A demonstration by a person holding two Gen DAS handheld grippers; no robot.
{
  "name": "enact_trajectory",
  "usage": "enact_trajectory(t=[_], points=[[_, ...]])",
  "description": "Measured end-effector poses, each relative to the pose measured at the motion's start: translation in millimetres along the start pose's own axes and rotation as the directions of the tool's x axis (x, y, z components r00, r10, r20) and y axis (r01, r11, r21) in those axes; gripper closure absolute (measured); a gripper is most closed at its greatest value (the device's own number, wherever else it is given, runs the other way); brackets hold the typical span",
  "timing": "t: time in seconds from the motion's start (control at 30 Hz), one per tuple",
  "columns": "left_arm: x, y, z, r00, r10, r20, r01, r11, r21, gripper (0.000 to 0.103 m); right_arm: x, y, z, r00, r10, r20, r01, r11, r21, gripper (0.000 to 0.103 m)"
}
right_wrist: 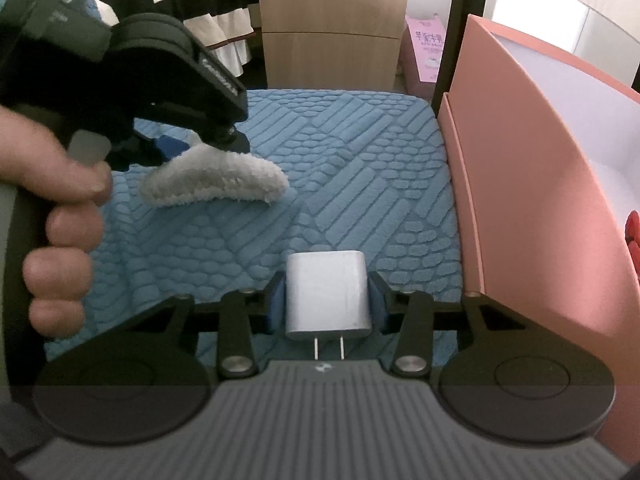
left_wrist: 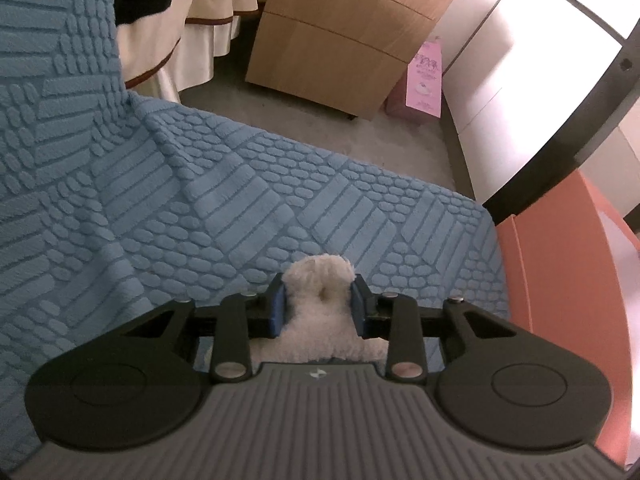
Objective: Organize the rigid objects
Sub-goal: 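Lower the left tool onto the white fluffy clip while the right tool grips the white charger, then carry the clip in the left tool and charger in the right tool over the box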
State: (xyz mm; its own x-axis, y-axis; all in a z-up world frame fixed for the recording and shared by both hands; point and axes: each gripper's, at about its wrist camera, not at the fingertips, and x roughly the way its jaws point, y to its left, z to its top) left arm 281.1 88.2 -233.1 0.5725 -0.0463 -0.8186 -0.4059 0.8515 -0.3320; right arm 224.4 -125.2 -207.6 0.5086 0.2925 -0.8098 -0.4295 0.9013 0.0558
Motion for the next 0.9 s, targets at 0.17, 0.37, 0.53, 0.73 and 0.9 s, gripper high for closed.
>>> enact_trajectory(t=[0.17,0.37,0.53,0.73,0.9], points=[[-21.3,9.1,-1.9,0.999,-0.028,0.016,0.028,1.0,-0.004,0.066,-7.7,-3.1,0.2,1.0,0.012,0.02,-0.012,1.0,0.014,0.058],[-49.8,20.1,-13.9,0.998,-0.055,0.024,0.055,0.998,0.015,0.066,-19.0,-5.3,-2.5,0.999,0.029,0.028,-0.03,0.999,0.027,0.058],[-78.5,19.2,-36.1,0.996,-0.078,0.032,0.075,0.994,0.083,0.066,-37.6,-1.8,-5.8,0.998,0.051,0.042,-0.051,0.999,0.01,0.058],[-109.4,18.8,-56.4,0.992,-0.124,0.035,0.12,0.988,0.099,0.066,-62.1,0.8,-7.3,0.996,0.073,0.056,-0.073,0.997,0.0,0.058],[-127.7,21.3,-72.4,0.992,-0.121,0.045,0.115,0.986,0.117,0.066,-79.7,-0.3,-6.6,0.994,0.094,0.059,-0.094,0.996,-0.001,0.058]])
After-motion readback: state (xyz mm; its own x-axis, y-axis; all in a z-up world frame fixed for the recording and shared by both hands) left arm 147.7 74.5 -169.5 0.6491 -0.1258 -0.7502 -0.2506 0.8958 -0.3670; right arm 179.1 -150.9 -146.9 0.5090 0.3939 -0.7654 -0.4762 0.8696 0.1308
